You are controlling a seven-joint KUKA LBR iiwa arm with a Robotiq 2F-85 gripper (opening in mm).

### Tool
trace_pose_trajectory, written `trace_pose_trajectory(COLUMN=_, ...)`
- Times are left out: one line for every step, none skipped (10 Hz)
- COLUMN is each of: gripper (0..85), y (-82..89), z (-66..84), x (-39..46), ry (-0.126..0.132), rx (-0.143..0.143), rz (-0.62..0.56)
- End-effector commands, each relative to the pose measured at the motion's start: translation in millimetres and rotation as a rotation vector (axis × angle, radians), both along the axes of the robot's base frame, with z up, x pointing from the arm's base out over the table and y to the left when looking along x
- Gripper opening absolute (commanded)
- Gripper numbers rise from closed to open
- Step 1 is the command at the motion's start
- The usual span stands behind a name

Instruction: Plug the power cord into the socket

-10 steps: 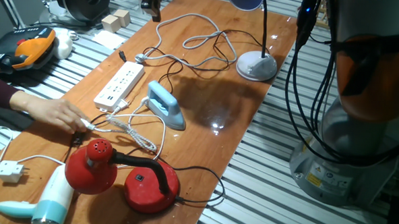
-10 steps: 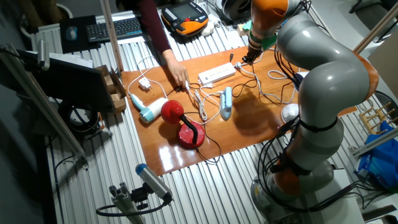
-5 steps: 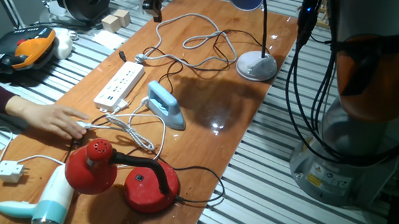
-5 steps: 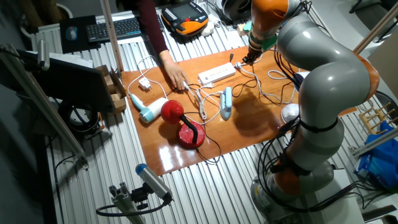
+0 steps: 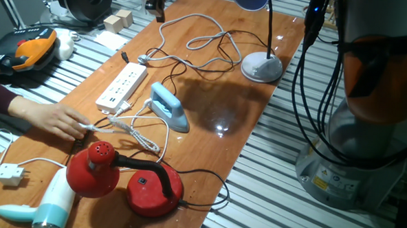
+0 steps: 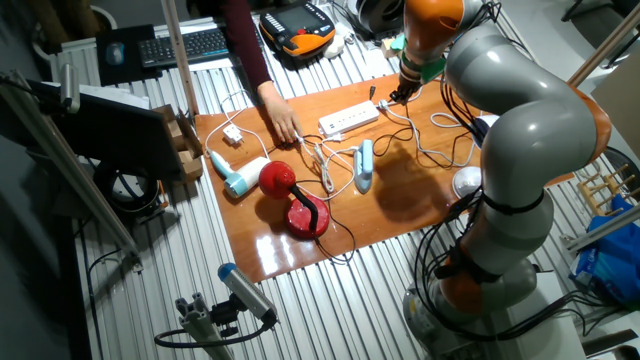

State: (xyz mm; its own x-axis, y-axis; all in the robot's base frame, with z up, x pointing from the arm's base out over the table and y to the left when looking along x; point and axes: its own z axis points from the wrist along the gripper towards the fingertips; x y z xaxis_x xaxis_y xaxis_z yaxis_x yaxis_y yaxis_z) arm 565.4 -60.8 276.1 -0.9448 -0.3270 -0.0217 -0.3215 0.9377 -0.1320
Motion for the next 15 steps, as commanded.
trace_pose_trajectory(gripper=0.0, y=-0.6, z=0.1, x=-0.4, ry=-0.008, rx=-0.001, rz=0.001)
trace_pose_trajectory(gripper=0.0, y=-0.6, z=0.3, x=-0.3, ry=-0.012, rx=-0.003, rz=0.002)
trace_pose_trajectory(gripper=0.0, y=-1.0, z=0.5, x=-0.3, ry=-0.012, rx=-0.006, rz=0.002)
trace_pose_trajectory(gripper=0.0, y=-1.1, z=0.0, x=0.0, ry=-0.014, rx=-0.01, rz=0.001)
trace_pose_trajectory(gripper=0.0, y=-0.5, z=0.0, x=0.5, ry=-0.016, rx=-0.01, rz=-0.005)
trace_pose_trajectory(gripper=0.0, y=1.0, z=1.1, x=1.7, ry=-0.011, rx=-0.016, rz=-0.013)
trace_pose_trajectory(gripper=0.0, y=1.4, z=2.0, x=2.0, ry=-0.008, rx=-0.018, rz=-0.022)
trace_pose_trajectory(gripper=0.0, y=-0.5, z=3.0, x=1.0, ry=-0.002, rx=-0.012, rz=-0.025)
trace_pose_trajectory(gripper=0.0, y=-1.4, z=3.9, x=0.5, ry=0.011, rx=-0.001, rz=-0.027)
trace_pose_trajectory(gripper=0.0, y=0.0, z=3.4, x=1.8, ry=0.007, rx=-0.006, rz=-0.028)
trace_pose_trajectory(gripper=0.0, y=0.7, z=3.6, x=2.4, ry=0.006, rx=-0.006, rz=-0.029)
trace_pose_trajectory(gripper=0.0, y=0.5, z=4.2, x=2.2, ry=0.005, rx=-0.006, rz=-0.032)
trace_pose_trajectory(gripper=0.0, y=0.6, z=4.2, x=2.1, ry=0.008, rx=-0.006, rz=-0.033)
trace_pose_trajectory(gripper=0.0, y=1.2, z=4.0, x=2.3, ry=0.008, rx=-0.004, rz=-0.033)
trace_pose_trajectory(gripper=0.0, y=1.8, z=4.0, x=2.5, ry=0.009, rx=-0.004, rz=-0.031)
